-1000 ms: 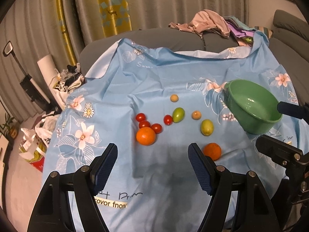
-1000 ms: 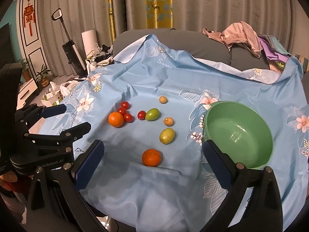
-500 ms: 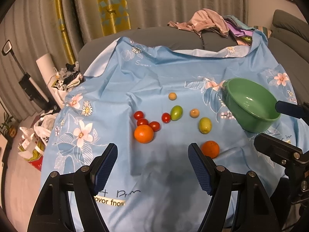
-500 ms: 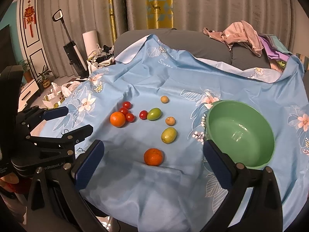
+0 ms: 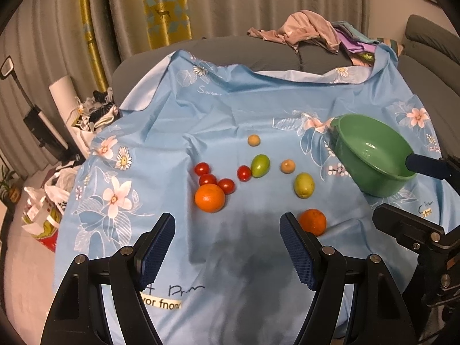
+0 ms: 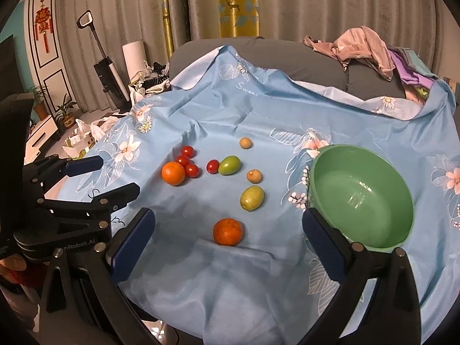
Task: Organize fruits
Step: 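Move both tools toward the green and yellow-green fruits, then grasp the green tomato with the left tool while the right tool grasps the yellow-green fruit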
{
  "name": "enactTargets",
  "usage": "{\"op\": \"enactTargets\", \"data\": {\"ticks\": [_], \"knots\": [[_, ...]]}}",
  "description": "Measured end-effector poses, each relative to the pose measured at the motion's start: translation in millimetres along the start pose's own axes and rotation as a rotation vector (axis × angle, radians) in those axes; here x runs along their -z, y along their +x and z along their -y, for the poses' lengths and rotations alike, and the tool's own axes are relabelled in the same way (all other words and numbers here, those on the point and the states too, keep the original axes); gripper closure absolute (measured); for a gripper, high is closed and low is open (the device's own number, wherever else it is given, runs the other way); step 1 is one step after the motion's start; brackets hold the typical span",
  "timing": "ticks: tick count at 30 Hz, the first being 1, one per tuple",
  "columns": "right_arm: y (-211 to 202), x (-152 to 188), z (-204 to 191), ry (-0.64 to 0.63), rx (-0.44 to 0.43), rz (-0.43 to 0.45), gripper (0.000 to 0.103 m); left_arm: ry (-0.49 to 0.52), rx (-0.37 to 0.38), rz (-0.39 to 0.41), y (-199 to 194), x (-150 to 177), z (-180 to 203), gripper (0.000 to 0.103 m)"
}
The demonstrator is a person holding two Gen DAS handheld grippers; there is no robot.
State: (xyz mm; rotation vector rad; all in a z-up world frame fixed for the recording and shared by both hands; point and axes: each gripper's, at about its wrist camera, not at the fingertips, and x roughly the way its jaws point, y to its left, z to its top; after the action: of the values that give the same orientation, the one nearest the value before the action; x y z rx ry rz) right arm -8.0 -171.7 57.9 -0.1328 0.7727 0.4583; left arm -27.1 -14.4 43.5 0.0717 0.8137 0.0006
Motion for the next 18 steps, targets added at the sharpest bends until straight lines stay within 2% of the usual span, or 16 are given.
{"op": "enactTargets", "data": {"ticks": [3, 7, 14, 18], "knots": [[10, 5, 4, 0.008, -0.015, -0.026, 0.0, -0.018, 0.051, -0.007, 8, 1, -2, 0.028], [28, 16, 13, 0.041, -0.087, -0.076, 0.002, -0.03, 0.146, -0.018, 22, 8, -6, 0.028], [57, 32, 22, 0.073, -0.153, -0.153, 0.019, -0.064, 0.303, -0.063, 45, 21, -11, 0.028], [68, 34, 30, 0.106, -0.189, -0.158, 0.022, -0.088, 0.355, -0.076, 55, 25, -13, 0.028]]}}
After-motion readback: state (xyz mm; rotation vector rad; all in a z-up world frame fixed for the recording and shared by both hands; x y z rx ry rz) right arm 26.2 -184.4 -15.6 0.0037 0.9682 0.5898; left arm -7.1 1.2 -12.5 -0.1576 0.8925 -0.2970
